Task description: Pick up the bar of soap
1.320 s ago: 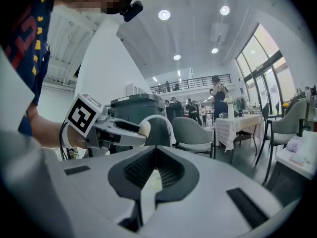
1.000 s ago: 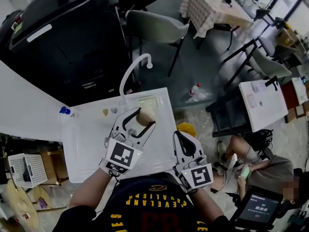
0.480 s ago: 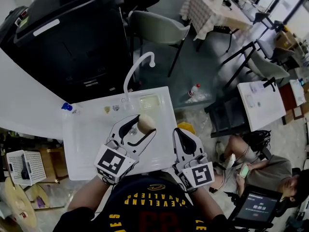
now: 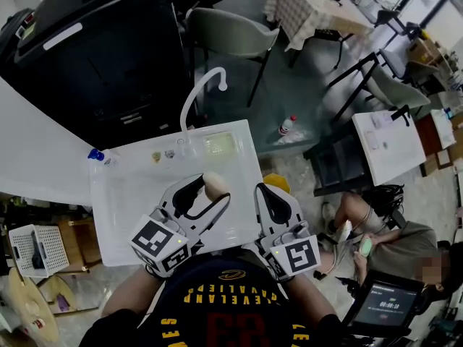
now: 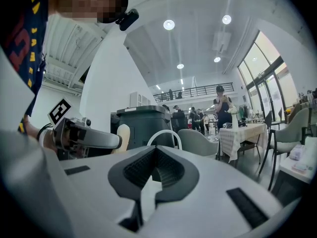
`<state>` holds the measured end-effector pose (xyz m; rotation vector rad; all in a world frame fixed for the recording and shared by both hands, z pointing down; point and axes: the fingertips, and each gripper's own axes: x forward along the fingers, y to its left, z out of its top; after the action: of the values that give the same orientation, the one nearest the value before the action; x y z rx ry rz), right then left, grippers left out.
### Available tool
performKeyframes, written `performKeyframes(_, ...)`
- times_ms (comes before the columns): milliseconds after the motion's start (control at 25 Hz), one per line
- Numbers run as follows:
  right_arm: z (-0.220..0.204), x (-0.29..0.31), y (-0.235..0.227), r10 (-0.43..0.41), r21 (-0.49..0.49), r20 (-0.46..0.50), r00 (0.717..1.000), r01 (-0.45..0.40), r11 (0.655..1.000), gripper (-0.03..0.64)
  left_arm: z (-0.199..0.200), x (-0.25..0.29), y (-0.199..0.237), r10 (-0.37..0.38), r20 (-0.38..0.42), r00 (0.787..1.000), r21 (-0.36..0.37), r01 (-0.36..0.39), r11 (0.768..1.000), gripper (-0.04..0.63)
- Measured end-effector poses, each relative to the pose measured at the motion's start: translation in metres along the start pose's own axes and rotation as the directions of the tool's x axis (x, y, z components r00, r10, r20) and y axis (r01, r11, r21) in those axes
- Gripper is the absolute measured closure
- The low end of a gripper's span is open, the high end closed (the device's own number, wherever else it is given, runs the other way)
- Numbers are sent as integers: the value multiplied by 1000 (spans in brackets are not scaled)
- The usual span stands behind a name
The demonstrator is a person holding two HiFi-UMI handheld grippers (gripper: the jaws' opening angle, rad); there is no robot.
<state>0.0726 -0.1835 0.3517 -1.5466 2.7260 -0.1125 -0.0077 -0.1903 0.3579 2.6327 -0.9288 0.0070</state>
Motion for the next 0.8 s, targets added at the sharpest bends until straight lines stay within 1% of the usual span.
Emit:
performKeyframes(80, 1, 0, 0, -1, 0, 4, 1000, 1, 1000, 600, 0, -1, 0, -4, 2, 1000, -28, 4, 1000, 331)
performKeyframes(240, -1, -1, -1, 3, -13, 4, 1000, -3, 1000, 600, 4, -1, -2, -21, 10, 1000, -56, 22, 998, 331)
performKeyframes(360, -3, 1, -4, 2, -25, -11, 1000, -2, 1000, 600, 7, 2, -4, -33, 16, 999, -63, 34, 997, 331)
performKeyframes(480, -4, -1, -7, -23, -48, -35, 999, 21, 999, 600, 6, 5, -9, -55, 13, 998, -79, 56, 995, 331)
performKeyframes(640, -1, -1, -7, -38, -48, -32, 999, 36, 998, 600, 5, 9, -11, -77, 6, 997, -84, 77, 993, 331)
performKeyframes(800, 2, -2, -8, -26, -46, -13, 1000, 25, 999, 600, 3, 12, -12, -83, 5, 997, -85, 83, 993, 331)
